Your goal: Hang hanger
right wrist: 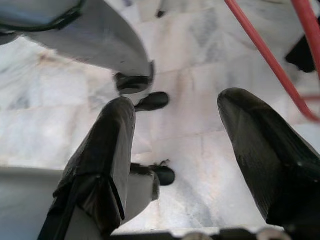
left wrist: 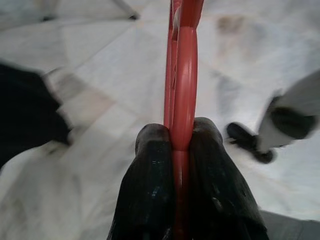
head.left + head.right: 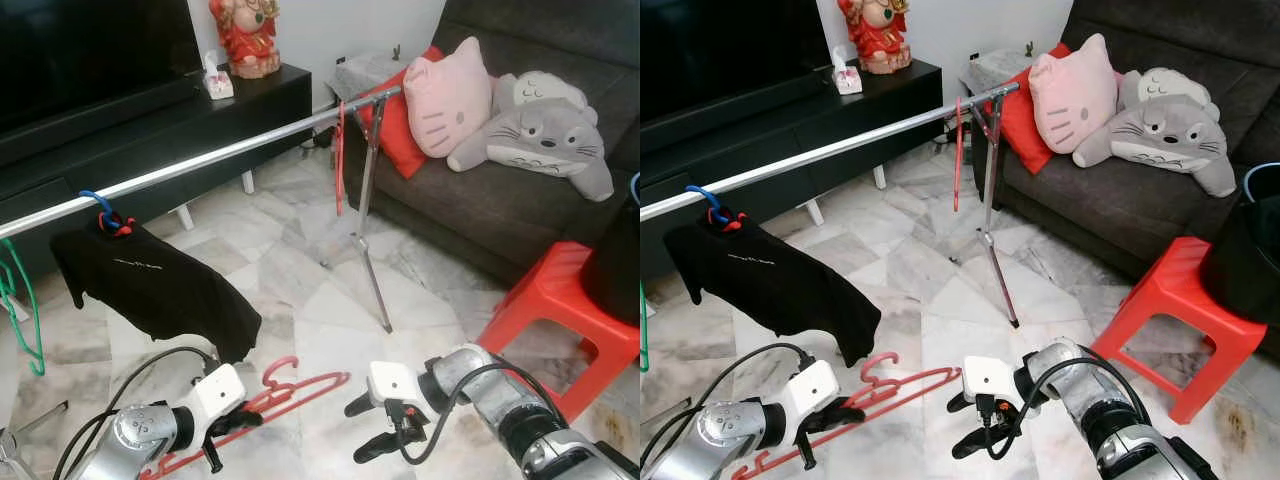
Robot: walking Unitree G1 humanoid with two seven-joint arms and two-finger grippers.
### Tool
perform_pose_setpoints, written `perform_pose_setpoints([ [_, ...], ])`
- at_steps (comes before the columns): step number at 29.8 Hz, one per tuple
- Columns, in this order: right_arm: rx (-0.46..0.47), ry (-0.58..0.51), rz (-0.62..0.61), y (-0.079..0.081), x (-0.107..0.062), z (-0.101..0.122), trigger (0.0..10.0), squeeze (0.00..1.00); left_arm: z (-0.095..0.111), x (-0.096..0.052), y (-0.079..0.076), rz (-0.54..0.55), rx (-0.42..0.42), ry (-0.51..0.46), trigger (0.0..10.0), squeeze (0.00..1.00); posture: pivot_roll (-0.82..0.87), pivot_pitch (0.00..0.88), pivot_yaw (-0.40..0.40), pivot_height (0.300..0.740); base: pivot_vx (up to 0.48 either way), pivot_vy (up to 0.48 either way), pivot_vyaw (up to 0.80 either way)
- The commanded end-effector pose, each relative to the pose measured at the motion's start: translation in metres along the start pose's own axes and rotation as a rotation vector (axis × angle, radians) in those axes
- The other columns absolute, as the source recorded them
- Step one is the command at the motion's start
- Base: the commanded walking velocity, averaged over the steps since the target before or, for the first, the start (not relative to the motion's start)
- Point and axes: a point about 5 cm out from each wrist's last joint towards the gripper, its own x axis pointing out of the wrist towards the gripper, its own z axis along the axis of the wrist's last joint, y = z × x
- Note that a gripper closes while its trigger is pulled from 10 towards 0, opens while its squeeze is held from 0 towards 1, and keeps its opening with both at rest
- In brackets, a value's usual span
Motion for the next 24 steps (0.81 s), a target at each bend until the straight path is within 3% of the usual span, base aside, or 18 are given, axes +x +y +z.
perform_pose_setpoints([
  [1,-0.004,0.002,-0.028,-0.001,0.001,-0.001,10.0,0.00,-0.003,0.001,0.003,0.031,0.013,0.010,0.0,0.00,-0.07,0.000,0.004,0.740,0.000,0.000,0.00],
  [6,0.019,0.030,-0.092,0.000,0.005,-0.008,10.0,0.00,-0.017,0.006,0.000,0.051,0.005,0.053,0.0,0.00,-0.07,0.000,0.008,0.740,0.000,0.000,0.00],
  [7,0.068,0.063,-0.141,0.004,0.012,-0.019,10.0,0.00,-0.031,0.008,-0.003,0.087,-0.005,0.118,0.0,0.00,-0.08,0.000,0.007,0.740,0.000,0.000,0.00],
  [8,0.122,0.086,-0.192,0.010,0.018,-0.030,10.0,0.00,-0.045,0.010,-0.007,0.130,-0.022,0.175,2.7,0.00,-0.07,0.000,0.005,0.740,0.000,0.000,0.00],
  [10,0.158,0.104,-0.228,0.014,0.023,-0.037,10.0,0.00,-0.055,0.010,-0.009,0.160,-0.030,0.213,2.7,0.00,-0.07,0.000,0.005,0.740,0.000,0.000,0.00],
  [11,0.253,0.121,-0.327,0.018,0.029,-0.048,10.0,0.00,-0.069,0.010,-0.013,0.231,-0.060,0.274,10.0,0.00,-0.07,0.000,0.005,0.740,0.000,0.000,0.00],
  [12,0.347,0.138,-0.430,0.021,0.034,-0.056,10.0,0.00,-0.081,0.010,-0.018,0.278,-0.115,0.316,10.0,0.00,-0.07,0.000,0.007,0.740,0.000,0.000,0.00],
  [14,0.423,0.155,-0.523,0.024,0.036,-0.064,10.0,0.00,-0.088,0.010,-0.022,0.312,-0.154,0.338,10.0,0.00,-0.07,0.000,0.007,0.740,0.000,0.000,0.00],
  [15,0.537,0.154,-0.600,0.028,0.038,-0.071,10.0,0.00,-0.094,0.010,-0.027,0.344,-0.211,0.349,10.0,0.00,-0.07,0.000,0.007,0.740,0.000,0.000,0.00],
  [16,0.537,0.154,-0.600,0.028,0.038,-0.071,10.0,0.00,-0.094,0.010,-0.027,0.344,-0.211,0.349,10.0,0.00,-0.07,0.000,0.007,0.740,0.000,0.000,0.00],
  [17,0.619,0.147,-0.653,0.032,0.040,-0.077,10.0,0.00,-0.099,0.010,-0.031,0.370,-0.268,0.351,10.0,0.00,-0.07,0.000,0.009,0.740,0.000,0.000,0.00],
  [21,0.838,0.124,-0.745,0.051,0.049,-0.092,10.0,0.00,-0.114,0.008,-0.042,0.456,-0.366,0.392,10.0,0.00,-0.07,0.000,0.010,0.740,0.000,0.000,0.00],
  [24,0.920,0.123,-0.785,0.058,0.051,-0.098,10.0,0.00,-0.119,0.007,-0.047,0.494,-0.426,0.409,10.0,0.00,-0.07,0.000,0.014,0.740,0.000,0.000,0.00],
])
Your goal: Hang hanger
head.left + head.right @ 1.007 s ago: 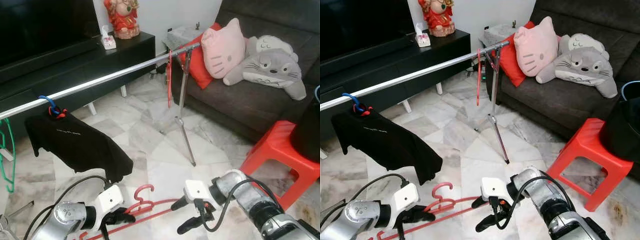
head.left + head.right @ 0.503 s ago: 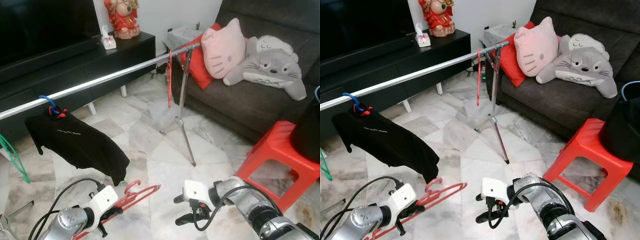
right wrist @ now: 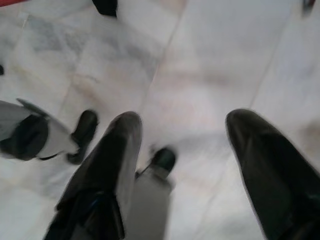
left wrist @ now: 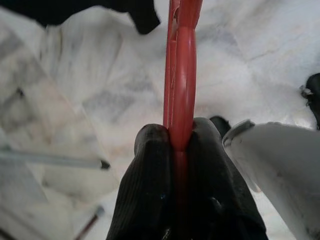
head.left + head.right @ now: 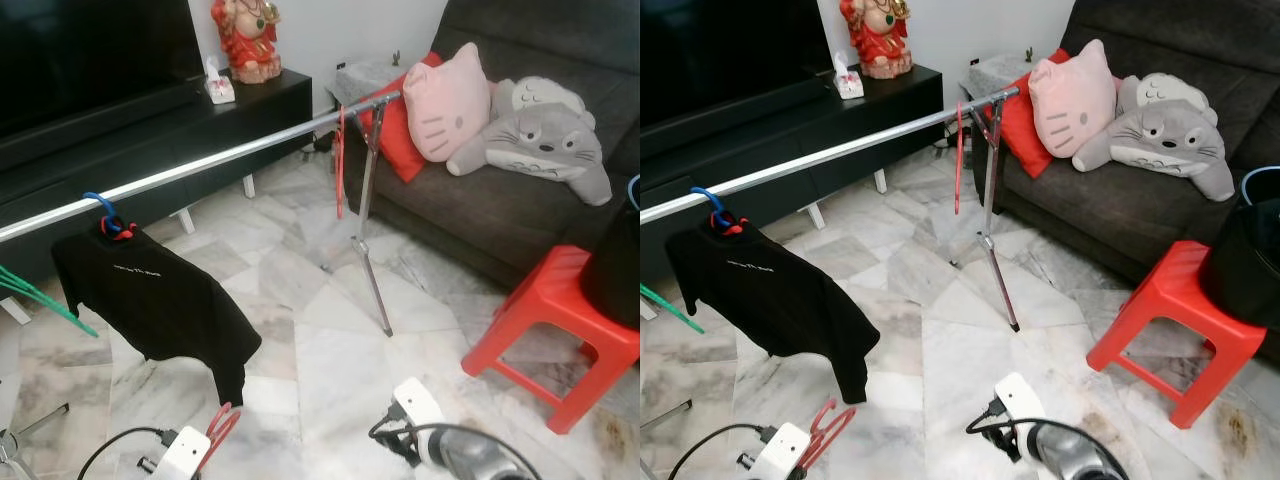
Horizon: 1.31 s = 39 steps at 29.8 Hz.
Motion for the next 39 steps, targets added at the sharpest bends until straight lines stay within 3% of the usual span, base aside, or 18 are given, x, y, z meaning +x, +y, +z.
perform_pose_setpoints([
  [1,0.085,0.020,-0.048,-0.001,0.000,-0.010,10.0,0.00,-0.008,-0.001,0.002,0.040,-0.070,0.022,10.0,0.00,-0.07,0.000,0.016,0.740,0.000,0.000,0.00],
  [4,0.210,0.046,-0.109,0.001,-0.001,-0.023,10.0,0.00,-0.026,-0.003,-0.005,0.063,-0.184,0.088,10.0,0.00,-0.07,0.000,0.021,0.740,0.000,0.000,0.00],
  [9,0.248,0.062,-0.132,0.009,0.001,-0.033,10.0,0.00,-0.039,-0.006,-0.013,0.074,-0.339,0.127,10.0,0.00,-0.07,0.000,0.032,0.740,0.000,0.000,0.00],
  [13,0.277,0.070,-0.177,0.008,0.000,-0.039,10.0,0.00,-0.043,-0.007,-0.014,0.099,-0.400,0.134,10.0,0.00,-0.08,0.000,0.039,0.740,0.000,0.000,0.00],
  [22,0.279,0.081,-0.221,0.002,-0.003,-0.043,10.0,0.00,-0.045,-0.007,-0.013,0.115,-0.440,0.135,10.0,0.00,-0.08,0.000,0.047,0.740,0.000,0.000,0.00],
  [25,0.334,0.067,-0.256,0.002,-0.004,-0.047,10.0,0.00,-0.043,-0.006,-0.016,0.099,-0.406,0.153,10.0,0.00,-0.10,0.000,0.062,0.740,0.000,0.000,0.00],
  [37,0.294,0.086,-0.240,0.006,-0.004,-0.052,10.0,0.00,-0.047,-0.006,-0.019,0.082,-0.388,0.194,10.0,0.00,-0.10,0.000,0.061,0.740,0.000,-0.307,0.00],
  [39,0.326,0.081,-0.230,0.008,-0.003,-0.052,10.0,0.00,-0.047,-0.006,-0.019,0.083,-0.391,0.199,10.0,0.00,-0.10,0.000,0.061,0.740,0.000,-0.315,0.00],
])
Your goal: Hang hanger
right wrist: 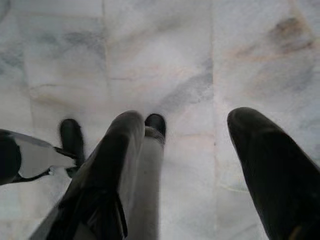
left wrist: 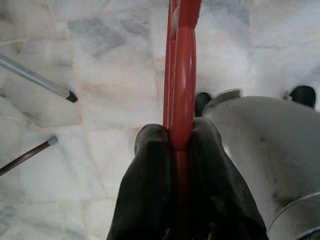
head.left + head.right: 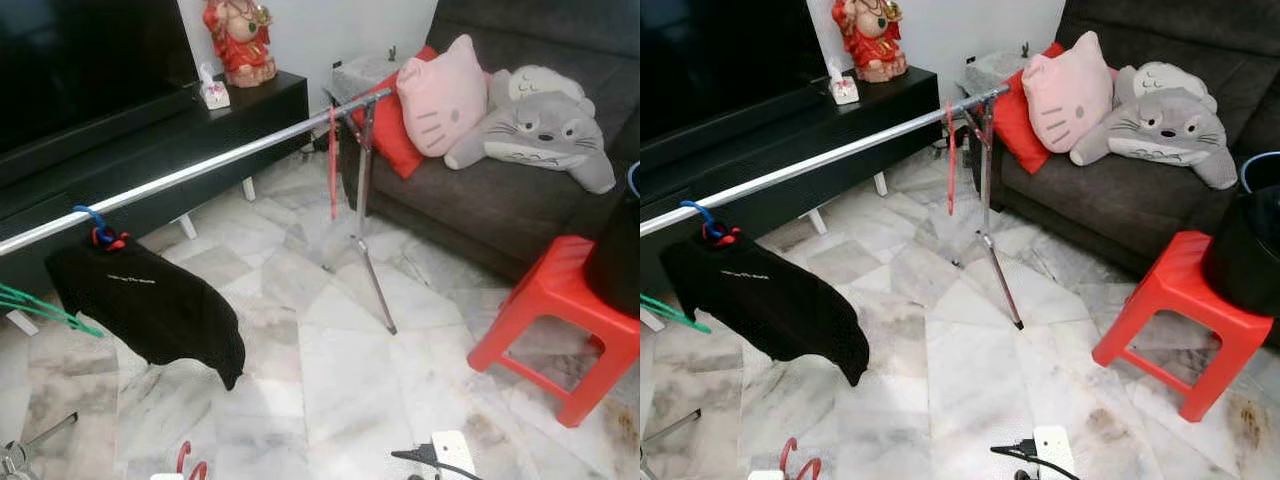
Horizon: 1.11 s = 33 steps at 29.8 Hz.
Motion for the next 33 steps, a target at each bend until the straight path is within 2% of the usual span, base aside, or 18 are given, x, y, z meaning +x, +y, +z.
perform_pose_setpoints([
  [1,0.020,-0.007,0.027,0.0076,0.0010,0.0025,10.0,0.00,-0.0059,-0.0013,0.0083,0.027,-0.007,0.033,10.0,0.00,-0.10,0.000,0.060,0.740,0.000,-0.315,0.00],
  [4,-0.008,-0.017,0.028,0.0075,0.0011,0.0055,10.0,0.00,-0.0058,-0.0011,0.0087,0.031,-0.015,0.039,10.0,0.00,-0.10,0.000,0.058,0.740,0.000,-0.316,0.27],
  [8,0.000,-0.015,0.020,0.0068,0.0012,0.0064,10.0,0.00,-0.0042,-0.0009,0.0081,0.032,-0.024,0.030,10.0,0.00,-0.09,0.000,0.056,0.740,0.000,-0.315,0.71],
  [26,0.003,-0.002,0.034,0.0061,0.0012,0.0065,10.0,0.00,-0.0028,-0.0006,0.0067,0.027,-0.045,0.017,10.0,0.00,-0.10,0.000,0.037,0.740,0.000,-0.314,0.00],
  [33,-0.058,-0.008,0.050,0.0094,0.0015,0.0077,10.0,0.00,-0.0024,-0.0005,0.0061,0.034,-0.055,0.015,10.0,0.00,-0.09,0.000,0.032,0.740,0.000,-0.260,0.11],
])
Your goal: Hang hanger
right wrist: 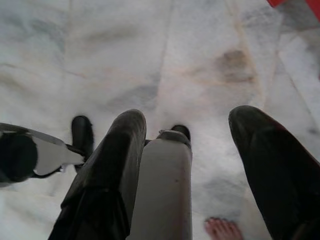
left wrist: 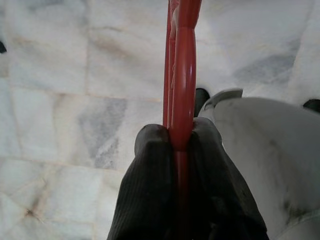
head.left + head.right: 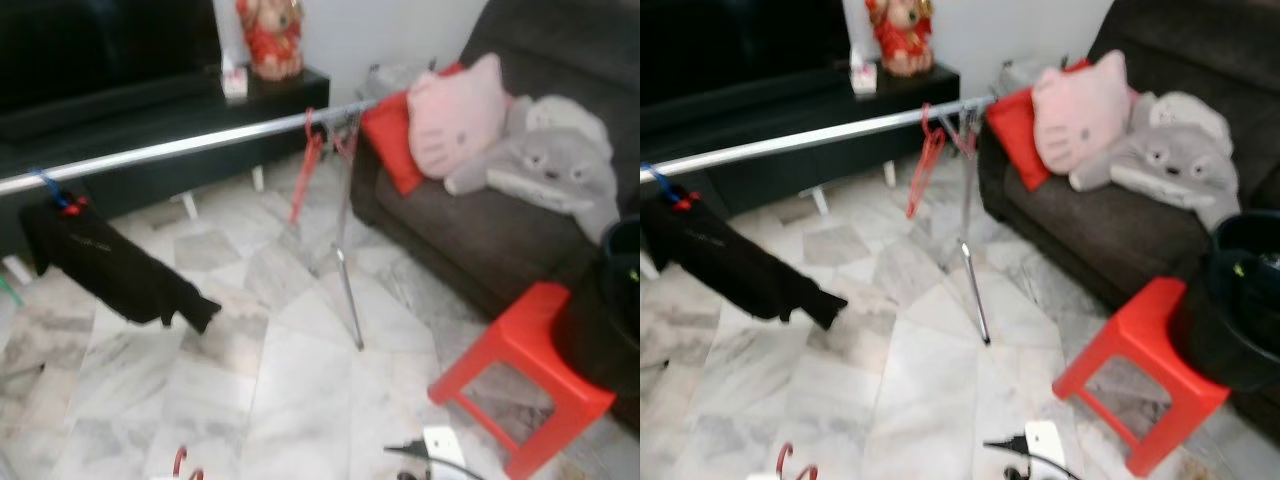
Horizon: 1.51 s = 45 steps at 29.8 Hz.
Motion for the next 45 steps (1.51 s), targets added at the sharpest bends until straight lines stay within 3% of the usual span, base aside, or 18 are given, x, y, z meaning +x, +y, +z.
perform_pose_setpoints([
  [1,-0.023,0.005,-0.006,-0.001,0.000,-0.001,10.0,0.00,-0.003,0.000,-0.002,-0.003,-0.005,0.008,10.0,0.00,-0.10,0.000,0.031,0.740,0.000,0.000,0.80],
  [11,-0.026,-0.003,0.017,0.019,0.003,0.004,10.0,0.00,0.000,0.000,-0.003,-0.010,-0.059,-0.016,10.0,0.00,-0.09,0.000,0.029,0.740,0.000,0.000,0.72],
  [20,-0.013,-0.009,0.035,0.033,0.005,0.010,10.0,0.00,-0.001,0.000,-0.003,-0.018,-0.062,-0.017,10.0,0.00,-0.09,0.000,0.029,0.740,0.000,0.000,0.00],
  [30,-0.018,-0.009,0.031,0.032,0.005,0.008,10.0,0.00,-0.001,0.000,-0.004,-0.023,-0.062,-0.014,10.0,0.00,-0.09,0.000,0.030,0.740,0.208,0.000,0.00],
  [45,-0.040,0.004,0.019,0.016,0.003,0.003,10.0,0.00,-0.002,0.000,-0.004,-0.029,-0.046,-0.010,10.0,0.00,-0.09,0.000,0.031,0.740,0.306,0.000,0.00],
])
